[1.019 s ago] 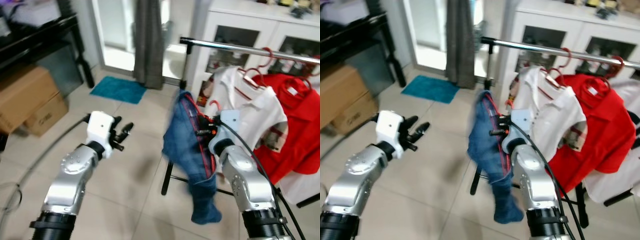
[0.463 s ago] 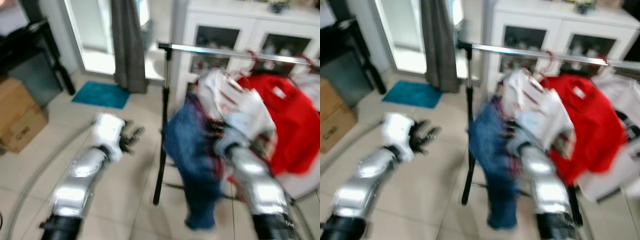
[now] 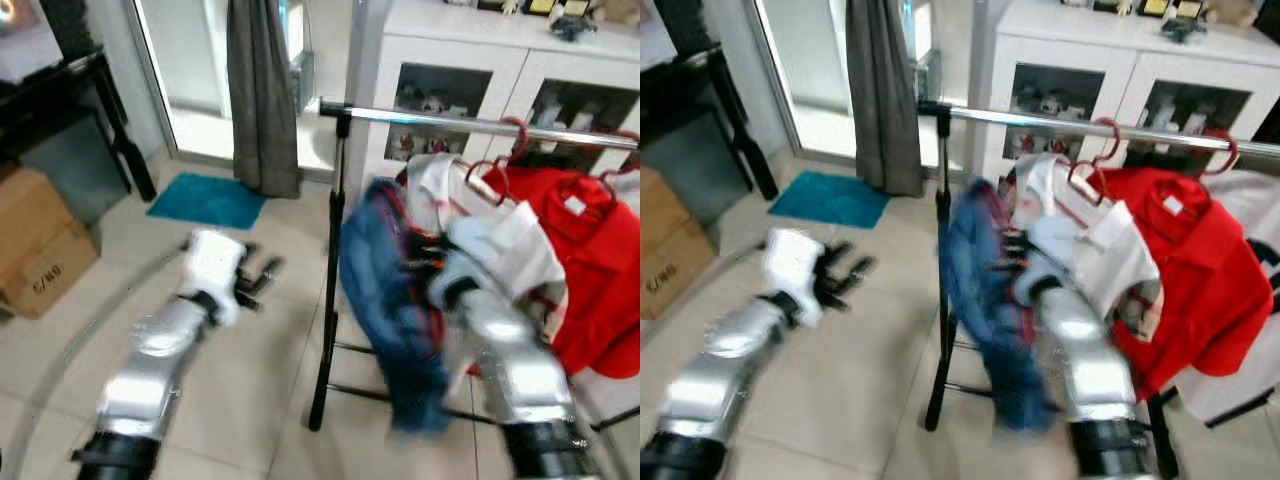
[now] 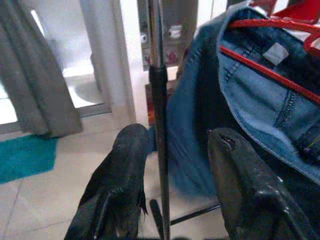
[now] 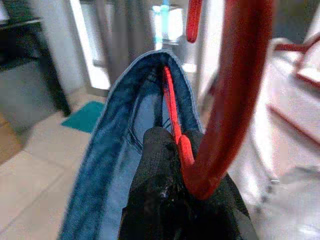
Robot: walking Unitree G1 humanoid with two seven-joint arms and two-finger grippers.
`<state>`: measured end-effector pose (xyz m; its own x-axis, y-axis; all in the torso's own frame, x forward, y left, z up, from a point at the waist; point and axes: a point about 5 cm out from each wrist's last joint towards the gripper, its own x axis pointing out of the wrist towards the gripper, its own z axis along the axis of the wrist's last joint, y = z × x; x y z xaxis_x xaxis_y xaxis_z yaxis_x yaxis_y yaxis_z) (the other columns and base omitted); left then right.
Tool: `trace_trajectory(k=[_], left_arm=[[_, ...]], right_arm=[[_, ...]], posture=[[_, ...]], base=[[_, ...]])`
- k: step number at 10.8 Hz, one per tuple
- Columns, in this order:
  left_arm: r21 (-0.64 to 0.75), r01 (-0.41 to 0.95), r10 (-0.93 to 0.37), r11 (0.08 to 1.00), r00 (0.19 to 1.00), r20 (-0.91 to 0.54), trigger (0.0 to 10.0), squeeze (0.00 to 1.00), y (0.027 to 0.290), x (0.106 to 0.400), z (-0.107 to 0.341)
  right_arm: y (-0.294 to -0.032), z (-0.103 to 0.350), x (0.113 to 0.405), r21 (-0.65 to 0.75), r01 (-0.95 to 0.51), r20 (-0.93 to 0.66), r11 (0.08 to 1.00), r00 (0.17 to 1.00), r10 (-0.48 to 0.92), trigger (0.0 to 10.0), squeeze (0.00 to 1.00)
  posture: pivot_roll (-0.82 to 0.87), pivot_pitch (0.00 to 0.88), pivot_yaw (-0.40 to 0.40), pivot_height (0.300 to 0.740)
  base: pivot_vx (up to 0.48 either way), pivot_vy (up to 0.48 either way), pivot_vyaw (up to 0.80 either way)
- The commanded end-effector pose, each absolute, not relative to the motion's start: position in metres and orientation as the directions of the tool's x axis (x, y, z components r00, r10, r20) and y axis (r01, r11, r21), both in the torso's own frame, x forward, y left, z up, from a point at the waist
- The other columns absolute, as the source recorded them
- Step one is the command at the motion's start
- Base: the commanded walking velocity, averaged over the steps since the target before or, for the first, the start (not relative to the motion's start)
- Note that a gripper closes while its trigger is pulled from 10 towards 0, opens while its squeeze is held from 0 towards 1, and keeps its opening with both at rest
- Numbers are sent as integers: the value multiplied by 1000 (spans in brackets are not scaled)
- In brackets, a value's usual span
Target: Hang hanger
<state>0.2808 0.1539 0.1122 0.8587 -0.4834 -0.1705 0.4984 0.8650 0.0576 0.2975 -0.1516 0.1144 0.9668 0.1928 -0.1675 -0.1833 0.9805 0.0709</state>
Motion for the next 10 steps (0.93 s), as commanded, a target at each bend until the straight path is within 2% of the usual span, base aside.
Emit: trace_trajectory(k=[1,3,10], left_arm=[[81,487,-471,870,867,-160,10000,0,159,283,118],[80,492,-476,867,864,-164,10000,0,159,283,118],[97,533,-514,840,841,-171,10000,0,154,285,119]], right_arm=[[-143,127,299,67,-217,-115,974,968,223,10000,0],[-137,133,299,22,-254,-84,967,963,255,10000,0],[-139,142,301,4,-227,-43,974,973,227,10000,0]], posture=[[-59,0,-10,740],[-57,0,-8,740],[-65,0,1,740]], base=[[337,0,-800],[339,0,0],[340,0,0]])
